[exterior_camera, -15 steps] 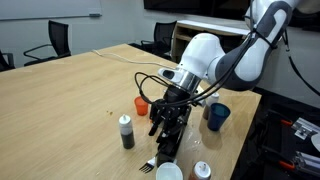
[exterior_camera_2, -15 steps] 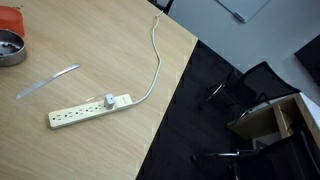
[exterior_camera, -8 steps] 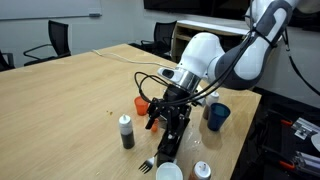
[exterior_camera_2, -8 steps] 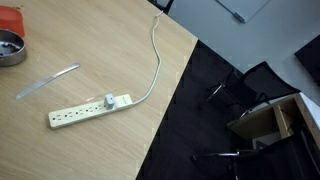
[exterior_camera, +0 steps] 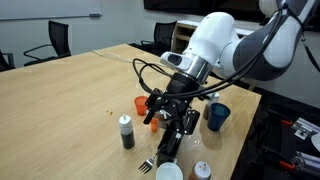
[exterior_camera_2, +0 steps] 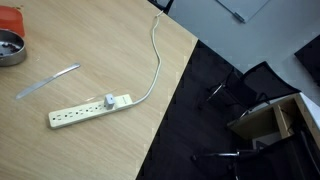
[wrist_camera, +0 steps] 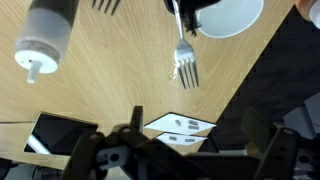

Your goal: Put the fork in the black rack

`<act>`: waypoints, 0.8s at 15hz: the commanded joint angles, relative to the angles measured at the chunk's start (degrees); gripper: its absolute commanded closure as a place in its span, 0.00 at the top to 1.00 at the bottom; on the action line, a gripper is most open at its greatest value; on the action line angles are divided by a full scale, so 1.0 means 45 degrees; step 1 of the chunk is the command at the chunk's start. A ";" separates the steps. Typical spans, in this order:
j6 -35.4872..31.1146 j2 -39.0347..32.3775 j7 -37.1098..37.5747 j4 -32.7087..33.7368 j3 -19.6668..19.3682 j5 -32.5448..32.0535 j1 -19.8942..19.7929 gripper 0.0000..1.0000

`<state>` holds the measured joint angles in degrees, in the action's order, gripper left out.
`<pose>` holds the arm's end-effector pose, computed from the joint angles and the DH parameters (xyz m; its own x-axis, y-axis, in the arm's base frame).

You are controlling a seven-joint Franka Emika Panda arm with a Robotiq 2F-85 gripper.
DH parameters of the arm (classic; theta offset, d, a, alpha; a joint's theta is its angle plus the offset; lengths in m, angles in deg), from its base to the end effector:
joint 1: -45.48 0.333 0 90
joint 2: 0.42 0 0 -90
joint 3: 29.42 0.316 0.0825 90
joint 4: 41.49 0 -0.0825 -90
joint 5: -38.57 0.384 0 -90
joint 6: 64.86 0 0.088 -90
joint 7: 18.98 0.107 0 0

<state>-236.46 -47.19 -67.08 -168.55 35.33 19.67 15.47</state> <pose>0.4813 0.3331 0.2608 0.0777 0.7304 0.6786 0.9947 -0.1030 -0.0030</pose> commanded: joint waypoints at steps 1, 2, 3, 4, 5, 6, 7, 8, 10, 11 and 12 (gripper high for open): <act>0.0028 0.2193 0.0705 -0.1268 0.1176 0.0464 -0.1165 1.00; 0.0213 0.2966 0.1343 -0.1493 0.1510 0.0661 -0.1483 1.00; -0.0009 0.1397 0.0649 -0.0690 0.1012 0.0327 -0.0720 1.00; 0.0016 0.1809 0.0820 -0.0813 0.1157 0.0376 -0.0851 1.00; 0.0016 0.1872 0.0820 -0.0816 0.1125 0.0395 -0.0801 1.00; 0.0016 0.1779 0.0806 -0.0811 0.1061 0.0396 -0.0768 1.00; 0.0004 0.1621 0.0782 -0.0780 0.0988 0.0394 -0.0694 1.00; 0.0003 0.1512 0.0766 -0.0780 0.0975 0.0389 -0.0683 1.00; 0.0001 0.1385 0.0754 -0.0738 0.0978 0.0385 -0.0696 1.00; 0.0002 0.1370 0.0753 -0.0734 0.0979 0.0385 -0.0686 1.00; 0.0002 0.1370 0.0753 -0.0733 0.0979 0.0385 -0.0683 1.00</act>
